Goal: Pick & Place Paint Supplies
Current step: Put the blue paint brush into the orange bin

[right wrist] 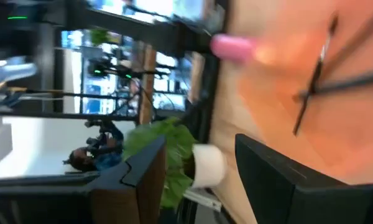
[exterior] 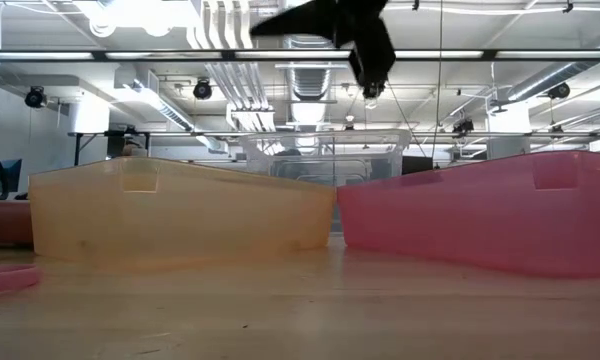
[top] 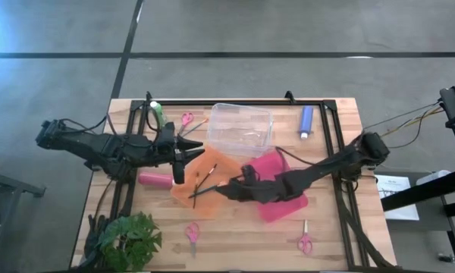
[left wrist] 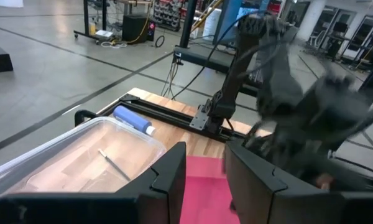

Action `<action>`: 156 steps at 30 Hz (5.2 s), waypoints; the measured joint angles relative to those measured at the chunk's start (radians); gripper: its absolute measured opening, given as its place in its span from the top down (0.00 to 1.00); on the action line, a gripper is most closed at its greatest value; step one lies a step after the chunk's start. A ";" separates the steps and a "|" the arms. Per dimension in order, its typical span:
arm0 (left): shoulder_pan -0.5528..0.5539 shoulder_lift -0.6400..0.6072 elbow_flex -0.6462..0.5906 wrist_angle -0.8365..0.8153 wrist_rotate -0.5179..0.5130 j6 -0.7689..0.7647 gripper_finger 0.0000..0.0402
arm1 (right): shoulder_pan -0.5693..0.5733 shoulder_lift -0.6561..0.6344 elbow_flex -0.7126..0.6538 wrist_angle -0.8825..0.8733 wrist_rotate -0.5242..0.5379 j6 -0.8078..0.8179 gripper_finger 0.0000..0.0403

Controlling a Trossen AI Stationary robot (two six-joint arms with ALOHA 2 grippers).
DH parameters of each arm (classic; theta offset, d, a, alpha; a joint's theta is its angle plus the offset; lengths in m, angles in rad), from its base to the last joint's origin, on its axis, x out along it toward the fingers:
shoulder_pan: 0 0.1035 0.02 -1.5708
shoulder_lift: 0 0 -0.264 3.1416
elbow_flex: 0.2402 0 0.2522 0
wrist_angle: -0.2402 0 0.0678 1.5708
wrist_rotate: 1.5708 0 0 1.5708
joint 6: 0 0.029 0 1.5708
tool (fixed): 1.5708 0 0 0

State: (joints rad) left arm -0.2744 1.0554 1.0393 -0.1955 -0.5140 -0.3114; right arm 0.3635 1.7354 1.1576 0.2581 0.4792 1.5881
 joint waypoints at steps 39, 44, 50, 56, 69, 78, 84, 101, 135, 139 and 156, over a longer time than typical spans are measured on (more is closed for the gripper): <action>0.996 0.281 0.266 -0.078 0.695 -0.603 0.70 | -0.063 -0.549 0.000 -0.266 0.317 -0.779 0.54; 1.063 0.480 0.425 -0.210 0.734 -0.621 0.70 | -0.069 -0.567 0.000 -0.295 0.313 -0.776 0.54; 1.122 0.615 0.497 -0.168 0.799 -0.752 0.70 | -0.085 -0.617 0.000 -0.345 0.309 -0.784 0.54; 1.137 0.650 0.458 -0.212 0.772 -0.821 0.70 | -0.087 -0.665 0.000 -0.400 0.309 -0.787 0.54; 1.133 0.642 0.243 -0.228 0.749 -0.814 0.70 | -0.088 -0.702 0.000 -0.435 0.336 -0.795 0.54; 1.133 0.642 0.181 -0.238 0.713 -0.663 0.70 | -0.088 -0.715 0.000 -0.443 0.336 -0.796 0.54; 1.133 0.642 0.181 -0.264 0.646 -0.568 0.70 | -0.095 -0.724 0.000 -0.444 0.335 -0.788 0.54; 1.067 0.709 0.181 -0.397 0.583 -0.248 0.70 | -0.110 -0.733 0.000 -0.462 0.335 -0.776 0.54; 0.989 0.802 0.181 -0.405 0.495 -0.088 0.70 | -0.109 -0.733 0.000 -0.464 0.335 -0.757 0.54; 0.991 0.802 0.181 -0.405 0.495 -0.073 0.70 | -0.109 -0.733 0.000 -0.464 0.335 -0.757 0.54; 0.989 0.802 0.107 -0.342 0.490 -0.028 0.70 | -0.109 -0.730 0.000 -0.490 0.356 -0.746 0.54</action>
State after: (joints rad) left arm 0.7147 1.8576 1.1466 -0.5375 -0.0244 -0.3396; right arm 0.2546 1.0050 1.1576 -0.2324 0.8355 0.8420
